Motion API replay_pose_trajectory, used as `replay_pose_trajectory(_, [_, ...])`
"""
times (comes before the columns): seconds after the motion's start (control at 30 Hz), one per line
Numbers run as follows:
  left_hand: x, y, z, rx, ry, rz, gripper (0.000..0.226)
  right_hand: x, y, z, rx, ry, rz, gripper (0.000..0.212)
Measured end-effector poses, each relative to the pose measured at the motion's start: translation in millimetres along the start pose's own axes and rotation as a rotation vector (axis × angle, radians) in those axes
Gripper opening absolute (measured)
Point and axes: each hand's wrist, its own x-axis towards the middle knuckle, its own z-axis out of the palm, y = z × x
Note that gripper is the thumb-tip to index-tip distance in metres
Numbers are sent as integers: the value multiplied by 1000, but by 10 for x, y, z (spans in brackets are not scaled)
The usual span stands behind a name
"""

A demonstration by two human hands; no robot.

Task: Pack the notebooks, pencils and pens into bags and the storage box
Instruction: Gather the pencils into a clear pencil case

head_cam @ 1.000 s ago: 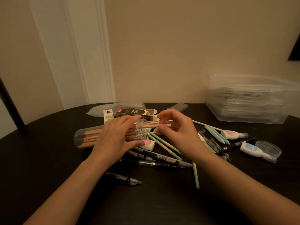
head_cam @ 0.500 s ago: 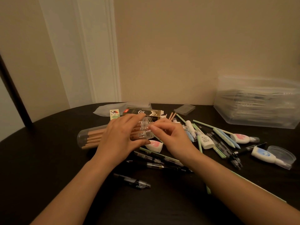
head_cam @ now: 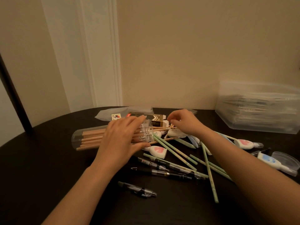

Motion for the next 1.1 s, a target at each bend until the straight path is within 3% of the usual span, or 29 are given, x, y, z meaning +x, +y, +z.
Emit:
replay_pose_trajectory(0.13, [8, 33, 15, -30, -15, 29, 77, 173, -32, 108, -144, -93, -9, 21])
replay_pose_trajectory(0.27, [12, -4, 12, -53, -5, 23, 77, 270, -78, 180, -345, -319, 16, 32])
replay_pose_trajectory(0.5, [19, -97, -4, -39, -17, -31, 78, 255, -199, 224, -650, -473, -9, 28])
replay_pose_trajectory(0.57, [17, -84, -3, -44, -30, -39, 78, 217, -190, 206, -764, -425, -39, 28])
replay_pose_trajectory(0.7, [15, -59, -2, -55, -30, -48, 77, 109, -122, 42, -981, -62, -142, 29])
replay_pose_trajectory(0.77, [8, -62, -3, -56, -27, -51, 77, 45, -76, -60, -953, 84, -191, 22])
replay_pose_trajectory(0.87, [2, -74, -10, -60, -19, -58, 78, -138, 5, -191, -716, 203, -188, 13])
replay_pose_trajectory(1.1, [-5, -61, 1, -70, -13, -110, 76, -723, 90, -276, -146, 118, -137, 31])
